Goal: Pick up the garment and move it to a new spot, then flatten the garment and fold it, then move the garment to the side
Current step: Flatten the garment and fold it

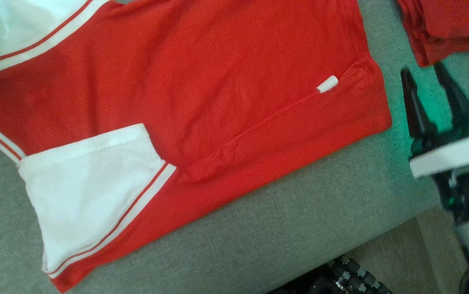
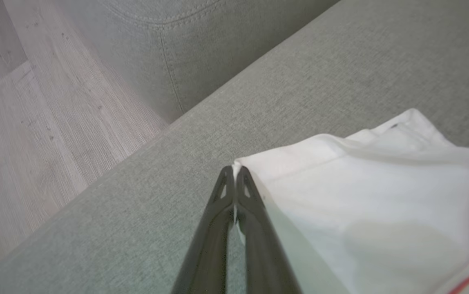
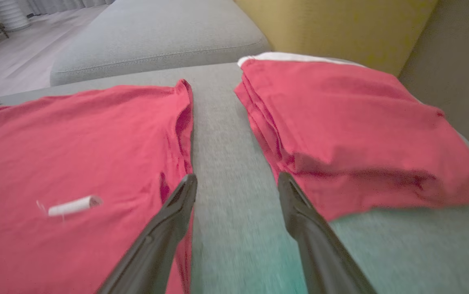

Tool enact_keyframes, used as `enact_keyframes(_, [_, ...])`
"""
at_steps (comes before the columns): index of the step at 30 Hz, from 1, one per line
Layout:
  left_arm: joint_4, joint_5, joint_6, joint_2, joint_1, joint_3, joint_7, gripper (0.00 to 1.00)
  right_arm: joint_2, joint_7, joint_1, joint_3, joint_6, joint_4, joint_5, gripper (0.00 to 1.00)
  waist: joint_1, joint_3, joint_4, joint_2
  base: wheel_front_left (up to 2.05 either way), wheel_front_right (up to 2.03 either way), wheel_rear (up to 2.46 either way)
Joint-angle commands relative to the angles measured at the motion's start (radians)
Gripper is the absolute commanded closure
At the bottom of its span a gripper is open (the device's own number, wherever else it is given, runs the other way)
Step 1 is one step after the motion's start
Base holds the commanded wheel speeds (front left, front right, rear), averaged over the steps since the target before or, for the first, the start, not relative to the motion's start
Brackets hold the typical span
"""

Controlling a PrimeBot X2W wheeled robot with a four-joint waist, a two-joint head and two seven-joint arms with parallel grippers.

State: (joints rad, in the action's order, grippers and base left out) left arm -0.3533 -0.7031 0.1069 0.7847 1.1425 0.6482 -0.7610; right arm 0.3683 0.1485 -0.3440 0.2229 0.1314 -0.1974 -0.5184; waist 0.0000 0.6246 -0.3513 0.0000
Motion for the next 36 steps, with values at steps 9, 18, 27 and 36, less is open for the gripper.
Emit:
enact_keyframes(9, [0.028,0.049,0.022,-0.008,0.137,0.043,0.126,1.0,0.121,-0.274,-0.37,0.164,-0.001,-0.07,-0.063,0.0,0.0,0.005,0.064,0.0,0.0,0.0,0.0])
enact_keyframes(18, [0.035,0.029,0.023,-0.01,0.216,0.132,0.182,1.0,0.081,-0.355,-0.629,0.288,-0.001,-0.307,-0.079,0.0,0.0,0.036,0.116,0.0,0.0,0.0,0.0])
enact_keyframes(27, [0.01,-0.006,0.024,0.003,0.267,0.2,0.215,1.0,0.053,-0.331,-0.75,0.404,-0.001,-0.466,-0.142,0.33,0.0,0.051,0.141,0.0,0.0,0.0,0.0])
enact_keyframes(36, [-0.018,-0.026,0.024,0.0,0.295,0.246,0.243,1.0,0.059,-0.28,-0.812,0.483,-0.001,-0.551,-0.196,0.71,0.0,0.055,0.149,0.0,0.0,0.0,0.0])
